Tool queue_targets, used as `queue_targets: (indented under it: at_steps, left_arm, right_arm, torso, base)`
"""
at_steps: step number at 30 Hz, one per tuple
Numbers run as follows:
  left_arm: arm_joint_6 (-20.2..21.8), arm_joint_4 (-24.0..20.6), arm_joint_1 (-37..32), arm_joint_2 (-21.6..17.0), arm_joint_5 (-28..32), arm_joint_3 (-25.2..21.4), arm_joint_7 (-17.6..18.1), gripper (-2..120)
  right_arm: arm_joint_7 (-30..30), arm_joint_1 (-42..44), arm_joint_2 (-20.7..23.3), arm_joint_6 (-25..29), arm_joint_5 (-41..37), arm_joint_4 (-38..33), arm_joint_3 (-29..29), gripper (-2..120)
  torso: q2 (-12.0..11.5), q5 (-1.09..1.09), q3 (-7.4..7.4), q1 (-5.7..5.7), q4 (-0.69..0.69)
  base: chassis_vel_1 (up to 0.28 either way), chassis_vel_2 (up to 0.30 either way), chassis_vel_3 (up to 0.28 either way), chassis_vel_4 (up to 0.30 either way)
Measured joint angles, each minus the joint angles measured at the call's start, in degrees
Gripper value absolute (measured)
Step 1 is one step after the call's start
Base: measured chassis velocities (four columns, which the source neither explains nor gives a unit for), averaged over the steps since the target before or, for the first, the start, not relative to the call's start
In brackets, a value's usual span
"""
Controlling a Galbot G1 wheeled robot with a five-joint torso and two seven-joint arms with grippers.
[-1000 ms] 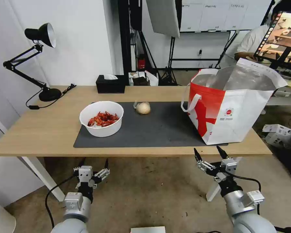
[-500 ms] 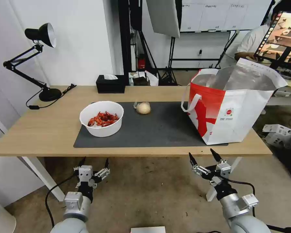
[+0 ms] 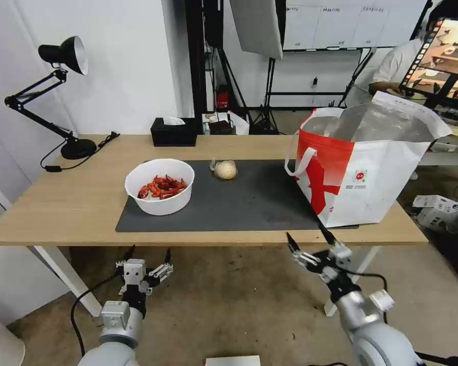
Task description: Pick up the trash from the table and place it into the takeout bag.
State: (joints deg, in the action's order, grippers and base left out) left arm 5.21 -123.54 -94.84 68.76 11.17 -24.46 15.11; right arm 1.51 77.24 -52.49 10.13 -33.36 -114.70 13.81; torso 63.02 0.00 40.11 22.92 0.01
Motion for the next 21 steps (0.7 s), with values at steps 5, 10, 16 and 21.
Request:
queue_targets:
  at_steps: [5,10,16,21]
  left_arm:
    - [0.1,-0.2,-0.3,0.0,0.0,-0.5,0.1,100]
    - [0.2,-0.2,-0.9,0.1,0.1,-1.2,0.1,100]
    - [0.5,-0.5,-1.4,0.1,1.0,-1.8,0.0,100]
    - [0.6,-0.4,-1.0,0.1,1.3,-2.1,0.0,100]
  right_arm:
    - [1.1,-15.1,2.6,-2.0,-3.8,5.5,-9.9,100]
    - [3.7,-29.8,1.4,-3.7,-6.6,12.4,-19.8,100]
    - [6.3,-47.7,-3.0,-6.2,-12.1,24.0,-30.1,100]
    - [8.3,-58.3,-10.1,-11.6,-12.8,34.3,-36.3,100]
  torso:
    - [0.0,0.0,0.0,0.0,-0.01]
    - [0.0,-0.01,0.0,0.01,0.01]
    - [0.0,-0.02,0.0,0.01,0.01]
    - [0.0,-0.01,0.01,0.01,0.0]
  base:
    - [0.0,0.0,0.0,0.0]
    - [0.0,0.0,0.0,0.0]
    - [0.0,0.0,0.0,0.0]
    - [0.0,0.0,0.0,0.0]
